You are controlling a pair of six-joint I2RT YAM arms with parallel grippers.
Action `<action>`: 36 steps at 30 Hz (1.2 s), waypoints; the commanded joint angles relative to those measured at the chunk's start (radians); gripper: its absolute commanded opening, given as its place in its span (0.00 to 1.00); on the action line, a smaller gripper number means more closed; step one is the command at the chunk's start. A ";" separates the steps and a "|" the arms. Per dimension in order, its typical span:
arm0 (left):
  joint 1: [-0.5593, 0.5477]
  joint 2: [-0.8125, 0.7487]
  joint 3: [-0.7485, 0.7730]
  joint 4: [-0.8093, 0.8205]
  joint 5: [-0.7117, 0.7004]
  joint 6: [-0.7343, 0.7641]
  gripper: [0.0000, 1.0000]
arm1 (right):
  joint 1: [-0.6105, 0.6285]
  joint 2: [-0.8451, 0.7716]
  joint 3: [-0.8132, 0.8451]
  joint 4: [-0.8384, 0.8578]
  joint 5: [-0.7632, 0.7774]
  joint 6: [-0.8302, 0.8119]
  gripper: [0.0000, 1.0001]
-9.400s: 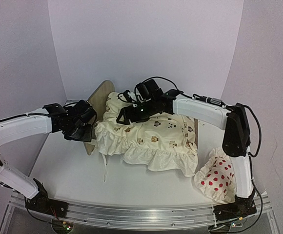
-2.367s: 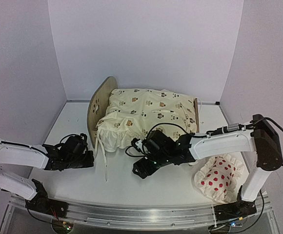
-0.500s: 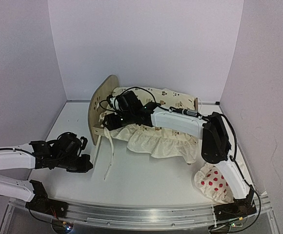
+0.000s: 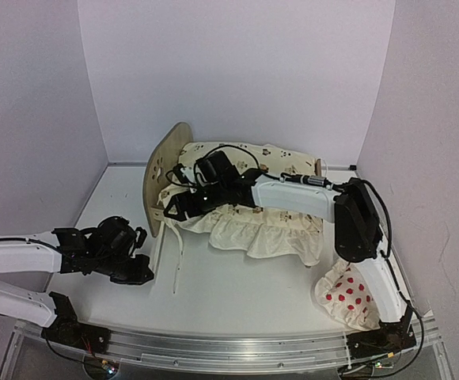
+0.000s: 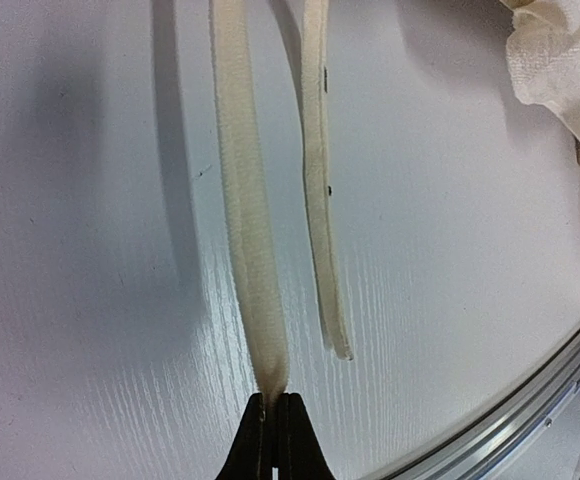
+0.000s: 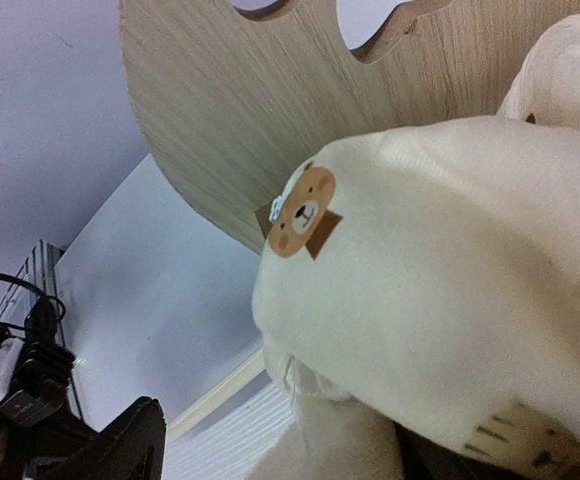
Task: Set up the pet bed
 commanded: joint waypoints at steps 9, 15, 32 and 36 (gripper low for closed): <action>-0.077 0.030 -0.006 -0.011 0.040 -0.049 0.00 | 0.036 -0.347 -0.354 -0.017 -0.058 0.018 0.81; -0.078 0.073 -0.001 0.140 0.042 -0.041 0.00 | 0.085 -0.392 -0.481 -0.017 -0.028 0.004 0.77; -0.078 0.327 0.056 0.267 -0.011 -0.022 0.00 | 0.110 -0.363 -0.608 -0.015 0.071 0.057 0.64; -0.078 0.297 0.045 0.209 -0.051 -0.034 0.00 | 0.112 -0.351 -0.601 -0.015 0.075 0.055 0.64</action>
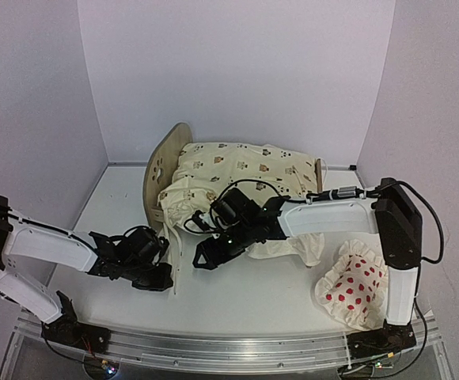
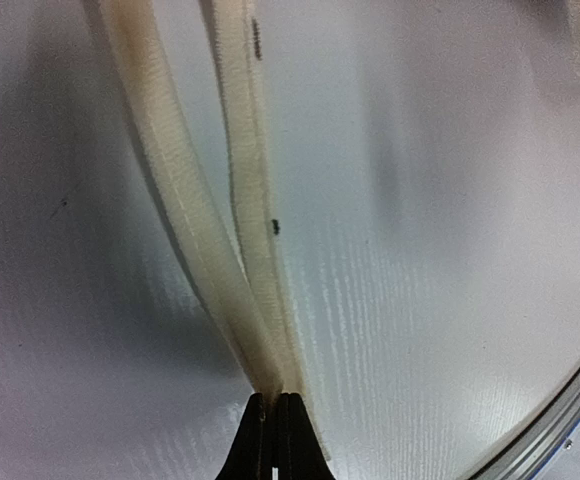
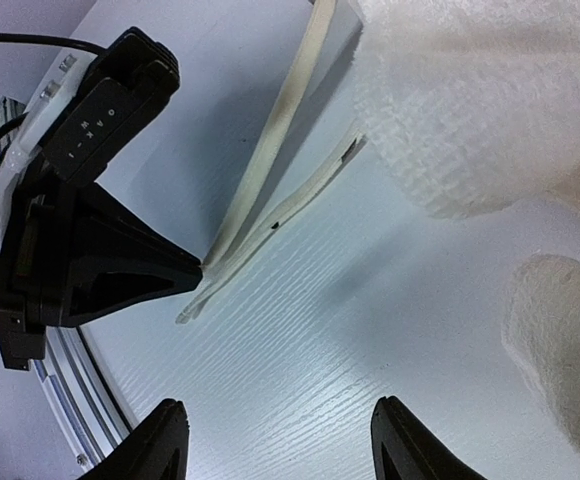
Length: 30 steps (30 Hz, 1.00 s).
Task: Set up the pet bed
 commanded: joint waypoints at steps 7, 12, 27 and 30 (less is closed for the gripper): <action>-0.006 -0.069 -0.020 -0.122 -0.068 -0.039 0.00 | 0.009 0.013 0.009 0.016 0.021 0.002 0.64; -0.006 -0.146 -0.029 -0.124 -0.064 -0.037 0.00 | 0.031 0.071 0.045 0.019 0.001 0.006 0.60; -0.006 -0.265 0.002 -0.217 -0.117 -0.031 0.00 | 0.081 0.349 0.261 0.051 0.009 0.042 0.43; -0.006 -0.270 -0.002 -0.215 -0.115 -0.029 0.00 | 0.081 0.395 0.303 0.052 0.006 0.047 0.41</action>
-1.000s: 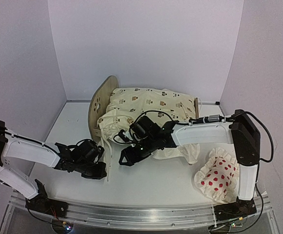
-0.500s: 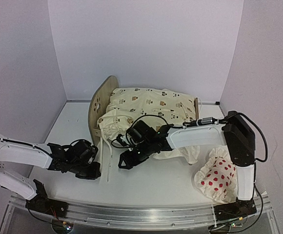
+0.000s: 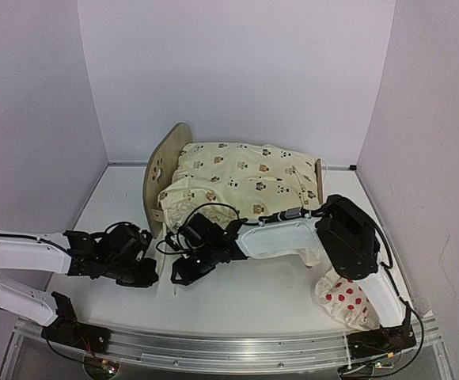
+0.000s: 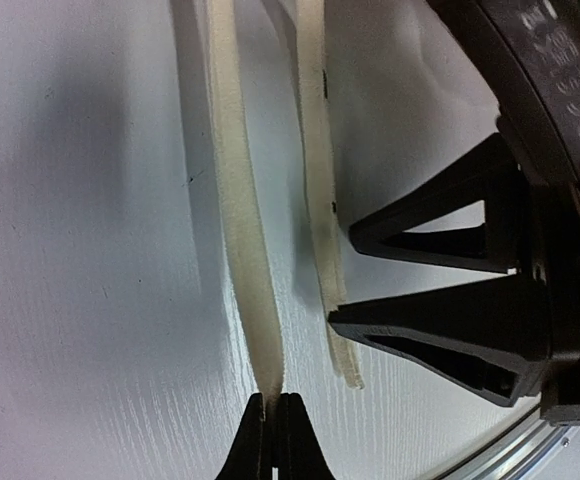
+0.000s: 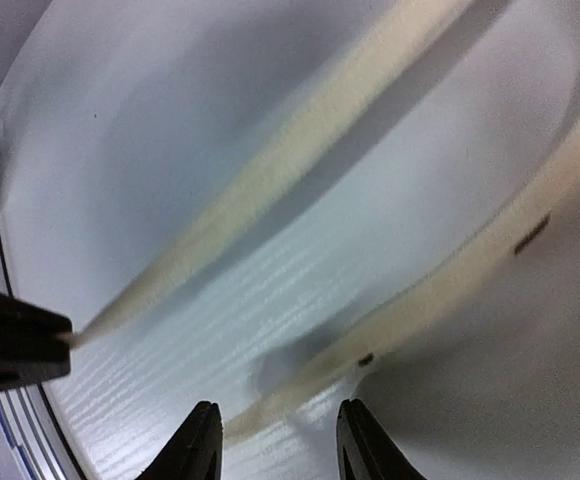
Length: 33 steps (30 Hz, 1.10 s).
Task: Set up the pet bed
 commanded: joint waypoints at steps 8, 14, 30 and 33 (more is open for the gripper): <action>-0.006 -0.057 0.033 -0.023 -0.025 0.001 0.00 | 0.006 0.202 0.203 0.029 -0.035 0.026 0.35; -0.006 -0.101 0.043 -0.063 -0.064 -0.008 0.00 | 0.012 0.295 0.326 0.135 -0.094 0.014 0.34; -0.006 -0.055 0.075 -0.018 -0.056 0.008 0.00 | 0.011 -0.104 -0.142 0.155 -0.019 -0.181 0.43; -0.006 -0.014 0.068 0.018 -0.035 0.009 0.00 | 0.011 -0.154 -0.211 0.156 0.011 -0.187 0.43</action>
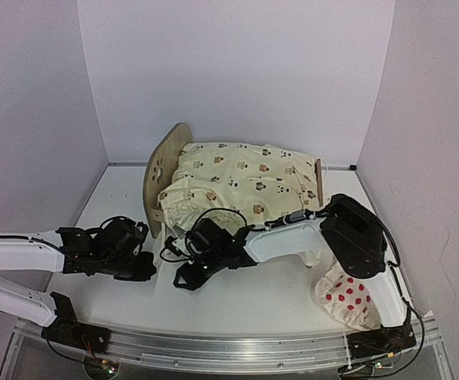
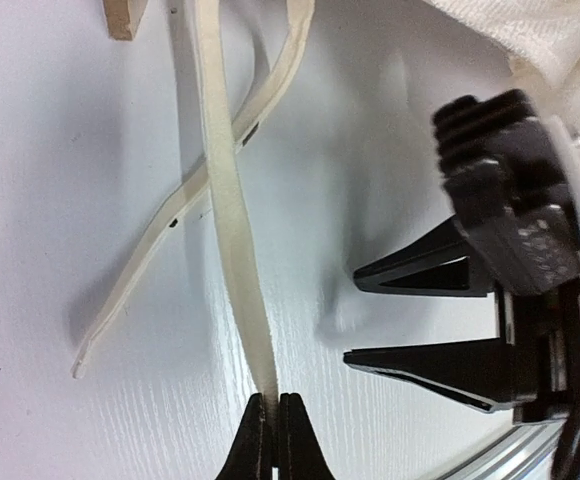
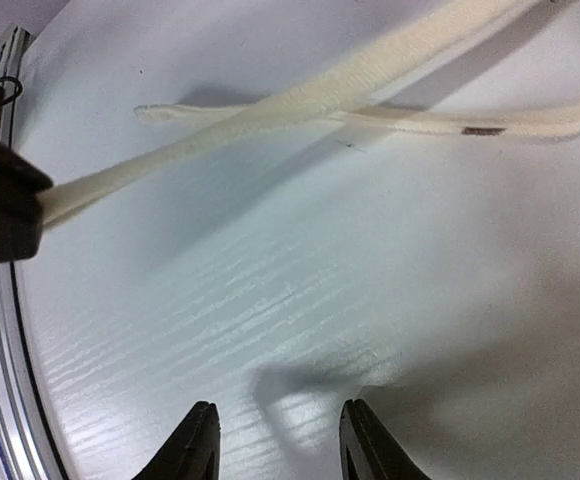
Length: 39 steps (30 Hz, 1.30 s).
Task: Set up the pet bed
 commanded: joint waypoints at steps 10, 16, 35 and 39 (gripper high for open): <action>-0.004 0.167 -0.014 0.205 0.102 0.010 0.00 | 0.006 -0.207 -0.185 -0.018 0.137 -0.031 0.43; -0.004 0.233 -0.049 0.299 0.161 0.001 0.00 | 0.005 -0.231 -0.228 -0.014 0.121 -0.019 0.43; -0.004 0.218 0.015 0.120 0.076 0.002 0.66 | 0.006 -0.318 -0.350 0.003 0.135 -0.042 0.43; -0.004 0.166 0.057 -0.017 -0.017 -0.045 0.94 | 0.005 -0.319 -0.344 0.005 0.134 -0.054 0.44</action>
